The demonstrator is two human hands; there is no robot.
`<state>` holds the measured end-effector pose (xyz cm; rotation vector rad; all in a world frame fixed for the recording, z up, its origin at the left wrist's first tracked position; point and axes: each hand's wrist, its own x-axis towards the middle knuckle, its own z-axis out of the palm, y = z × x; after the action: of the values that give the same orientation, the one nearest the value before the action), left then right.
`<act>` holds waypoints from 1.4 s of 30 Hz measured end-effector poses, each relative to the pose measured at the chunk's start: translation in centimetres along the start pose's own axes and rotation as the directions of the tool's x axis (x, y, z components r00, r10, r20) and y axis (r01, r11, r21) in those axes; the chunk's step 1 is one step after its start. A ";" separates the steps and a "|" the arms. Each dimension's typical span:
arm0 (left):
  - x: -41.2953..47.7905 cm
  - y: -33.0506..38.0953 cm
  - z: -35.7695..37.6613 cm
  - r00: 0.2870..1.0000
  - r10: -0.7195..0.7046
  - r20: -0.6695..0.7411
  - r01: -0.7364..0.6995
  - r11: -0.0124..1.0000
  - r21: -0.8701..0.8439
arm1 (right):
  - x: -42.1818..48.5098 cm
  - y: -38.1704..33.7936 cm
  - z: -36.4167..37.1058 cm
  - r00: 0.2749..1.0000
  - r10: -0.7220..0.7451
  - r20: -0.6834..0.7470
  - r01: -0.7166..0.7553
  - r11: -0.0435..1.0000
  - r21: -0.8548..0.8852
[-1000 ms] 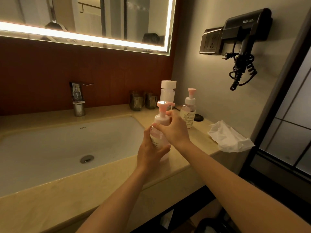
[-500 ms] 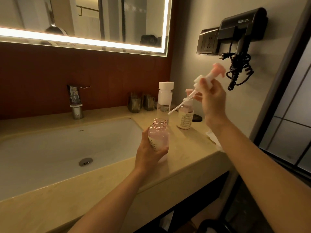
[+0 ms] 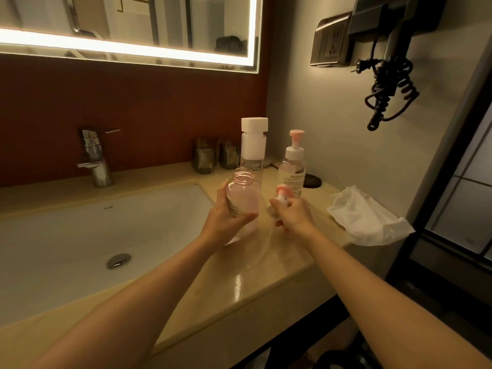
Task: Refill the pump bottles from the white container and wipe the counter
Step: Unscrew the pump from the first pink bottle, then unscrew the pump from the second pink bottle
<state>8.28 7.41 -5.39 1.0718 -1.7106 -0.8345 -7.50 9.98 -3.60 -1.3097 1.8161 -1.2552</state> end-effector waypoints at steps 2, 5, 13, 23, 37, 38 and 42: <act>1.0 -0.4 0.4 1.000 0.015 -0.003 -0.015 1.000 -0.017 | 1.1 0.9 1.1 1.000 -0.004 0.000 0.004 0.999 -0.052; 2.7 -0.9 1.1 0.999 0.030 -0.023 -0.030 0.999 -0.024 | 2.2 1.7 2.2 0.999 -0.040 -0.022 0.039 0.997 -0.061; 5.7 -2.1 2.0 0.991 0.050 -0.128 -0.066 0.990 -0.121 | 4.5 2.4 1.1 0.966 -0.138 -0.220 0.109 0.984 -0.138; 5.6 -2.0 1.8 0.971 0.040 -0.234 -0.079 0.984 -0.159 | 10.8 -2.1 -2.7 0.883 -0.226 -0.411 0.155 0.968 -0.200; 2.8 -1.5 1.9 0.907 0.061 -0.416 -0.079 0.997 -0.027 | 9.5 -3.8 -4.6 0.914 -0.272 -0.300 0.205 0.950 -0.237; 2.5 -1.3 1.9 0.906 0.059 -0.419 -0.078 0.997 -0.027 | 8.7 -3.7 -5.0 0.914 -0.279 -0.295 0.207 0.945 -0.252; 0.3 0.1 1.8 0.905 0.063 -0.422 -0.090 0.995 -0.045 | 4.4 -3.4 -5.9 0.910 -0.311 -0.275 0.235 0.932 -0.277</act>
<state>6.46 7.36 -5.81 1.0462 -1.3429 -0.5530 -12.69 7.74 2.16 -1.6201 2.1125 -1.5031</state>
